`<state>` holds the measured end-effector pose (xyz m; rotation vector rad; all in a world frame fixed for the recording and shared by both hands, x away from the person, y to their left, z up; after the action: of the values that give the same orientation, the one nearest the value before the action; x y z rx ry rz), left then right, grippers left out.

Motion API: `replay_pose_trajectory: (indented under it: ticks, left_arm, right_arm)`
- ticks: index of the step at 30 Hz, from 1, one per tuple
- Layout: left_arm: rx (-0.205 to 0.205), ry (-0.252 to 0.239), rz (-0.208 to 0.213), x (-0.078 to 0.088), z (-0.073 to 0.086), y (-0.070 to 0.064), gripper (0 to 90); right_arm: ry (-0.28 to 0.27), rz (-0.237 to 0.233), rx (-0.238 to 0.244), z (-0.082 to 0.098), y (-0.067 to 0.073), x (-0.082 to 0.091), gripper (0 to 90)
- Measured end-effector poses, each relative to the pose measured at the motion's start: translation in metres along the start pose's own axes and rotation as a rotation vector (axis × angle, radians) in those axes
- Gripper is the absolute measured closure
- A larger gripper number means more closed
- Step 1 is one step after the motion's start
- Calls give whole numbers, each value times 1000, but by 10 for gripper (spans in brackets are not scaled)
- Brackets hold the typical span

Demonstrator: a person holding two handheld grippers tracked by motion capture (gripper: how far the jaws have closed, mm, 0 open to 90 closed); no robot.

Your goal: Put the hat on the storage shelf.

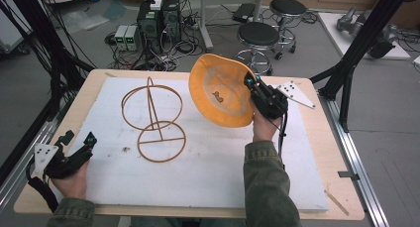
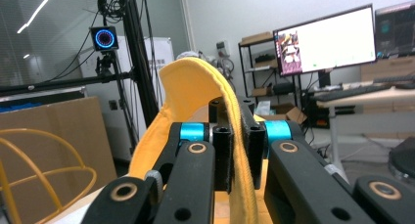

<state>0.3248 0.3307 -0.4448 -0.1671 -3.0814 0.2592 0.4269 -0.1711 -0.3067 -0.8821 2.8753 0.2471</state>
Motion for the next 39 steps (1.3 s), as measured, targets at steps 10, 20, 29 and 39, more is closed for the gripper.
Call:
replay_pose_trajectory:
  ticks: [10,20,29,39]
  left_arm:
    - [2,-1,0,0,0,0,290]
    - [1,-2,1,0,0,0,290]
    - [6,2,1,0,0,1,291]
    - [19,-6,1,0,-1,2,290]
  right_arm:
    - [-22,3,24,-20,6,-4,865]
    - [-63,12,42,-37,12,-10,865]
    - [-118,27,96,-59,29,-20,865]
    - [-81,85,242,-59,66,-48,865]
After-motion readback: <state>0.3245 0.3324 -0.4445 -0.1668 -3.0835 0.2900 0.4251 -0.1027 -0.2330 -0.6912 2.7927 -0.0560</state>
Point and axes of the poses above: each handheld gripper's, and its own axes: x roughly backward along the jaws, z roughly out of its underside, y roughly to its left, the point moved 7 cm from there along -x, roughly forward along the jaws, and after that the axes turned 4 degrees about x, right-handed, at the moved point
